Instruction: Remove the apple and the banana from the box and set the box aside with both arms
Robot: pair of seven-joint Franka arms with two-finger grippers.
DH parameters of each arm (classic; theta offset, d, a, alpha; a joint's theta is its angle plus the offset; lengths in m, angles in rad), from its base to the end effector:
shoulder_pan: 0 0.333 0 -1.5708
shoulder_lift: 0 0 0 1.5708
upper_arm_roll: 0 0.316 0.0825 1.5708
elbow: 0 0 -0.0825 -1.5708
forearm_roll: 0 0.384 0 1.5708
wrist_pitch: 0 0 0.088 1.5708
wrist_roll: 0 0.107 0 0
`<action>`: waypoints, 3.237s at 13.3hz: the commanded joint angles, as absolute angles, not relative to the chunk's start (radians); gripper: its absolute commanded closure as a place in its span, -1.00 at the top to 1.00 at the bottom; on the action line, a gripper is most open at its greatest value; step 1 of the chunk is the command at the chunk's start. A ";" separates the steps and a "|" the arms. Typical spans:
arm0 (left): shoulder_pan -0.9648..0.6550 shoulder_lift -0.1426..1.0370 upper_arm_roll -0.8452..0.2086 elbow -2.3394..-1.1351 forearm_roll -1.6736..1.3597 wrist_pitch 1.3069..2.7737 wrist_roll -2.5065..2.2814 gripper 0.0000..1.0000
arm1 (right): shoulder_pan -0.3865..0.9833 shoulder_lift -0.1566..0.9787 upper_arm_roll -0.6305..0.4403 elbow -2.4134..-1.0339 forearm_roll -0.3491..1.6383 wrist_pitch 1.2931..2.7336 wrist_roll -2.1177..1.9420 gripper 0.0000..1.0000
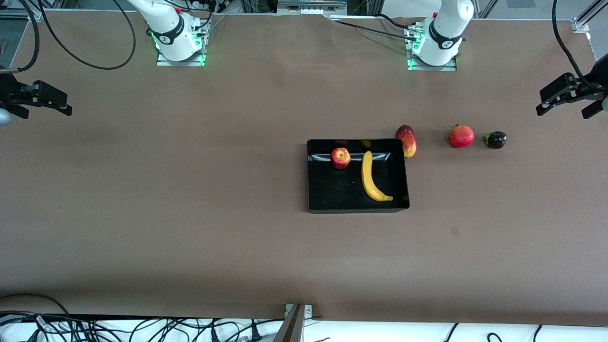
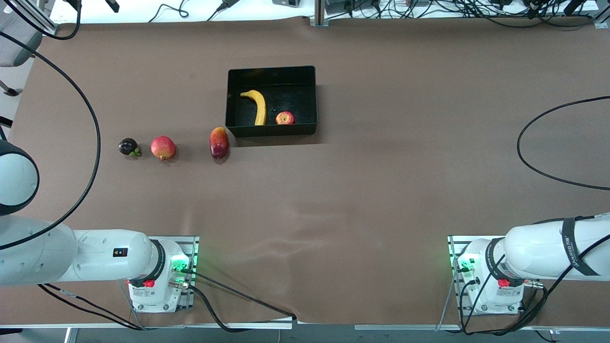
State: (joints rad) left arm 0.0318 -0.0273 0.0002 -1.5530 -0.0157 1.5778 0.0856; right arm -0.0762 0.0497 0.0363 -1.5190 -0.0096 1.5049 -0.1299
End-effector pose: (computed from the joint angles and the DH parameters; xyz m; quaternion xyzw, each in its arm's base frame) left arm 0.5470 0.0158 0.6486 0.9993 -0.0269 0.0265 0.0063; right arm 0.5624 -0.0241 0.6154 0.9985 0.0448 -0.0321 0.0012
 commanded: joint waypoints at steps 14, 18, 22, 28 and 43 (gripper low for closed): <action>-0.023 0.066 -0.014 -1.572 -0.066 1.664 -0.147 1.00 | -0.078 0.058 0.041 -1.497 -0.018 1.496 -0.127 1.00; -0.046 0.127 -0.034 -1.574 -0.058 1.726 -0.231 1.00 | -0.078 0.058 0.041 -1.497 -0.018 1.496 -0.127 1.00; -0.078 0.166 -0.071 -1.610 -0.048 1.778 -0.325 1.00 | -0.078 0.058 0.041 -1.497 -0.018 1.496 -0.127 1.00; -0.172 0.225 -0.143 -1.713 -0.023 1.948 -0.638 1.00 | -0.078 0.058 0.041 -1.497 -0.018 1.496 -0.127 1.00; -0.394 0.522 -0.189 -1.827 0.150 2.356 -1.181 1.00 | -0.078 0.058 0.041 -1.497 -0.018 1.496 -0.127 1.00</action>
State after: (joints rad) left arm -0.3883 0.5067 -0.1760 -1.8107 0.0806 2.3140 -1.1119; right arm -0.0762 0.0499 0.0363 -1.5187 -0.0096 1.5050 -0.1299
